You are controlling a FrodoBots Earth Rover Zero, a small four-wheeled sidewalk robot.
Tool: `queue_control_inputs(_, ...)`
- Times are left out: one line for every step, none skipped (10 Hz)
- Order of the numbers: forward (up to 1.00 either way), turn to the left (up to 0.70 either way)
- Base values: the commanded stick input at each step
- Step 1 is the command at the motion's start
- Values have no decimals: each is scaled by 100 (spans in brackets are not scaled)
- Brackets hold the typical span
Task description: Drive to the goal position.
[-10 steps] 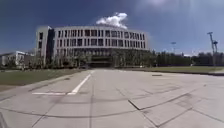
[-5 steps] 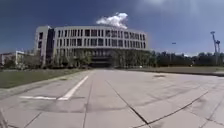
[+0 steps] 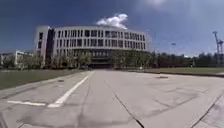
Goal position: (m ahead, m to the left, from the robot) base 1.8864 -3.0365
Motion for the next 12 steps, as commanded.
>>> queue_control_inputs(70,3)
queue_control_inputs(70,3)
queue_control_inputs(70,3)
queue_control_inputs(70,3)
queue_control_inputs(70,3)
queue_control_inputs(70,3)
queue_control_inputs(70,32)
queue_control_inputs(70,12)
queue_control_inputs(70,4)
queue_control_inputs(70,3)
queue_control_inputs(70,3)
queue_control_inputs(70,1)
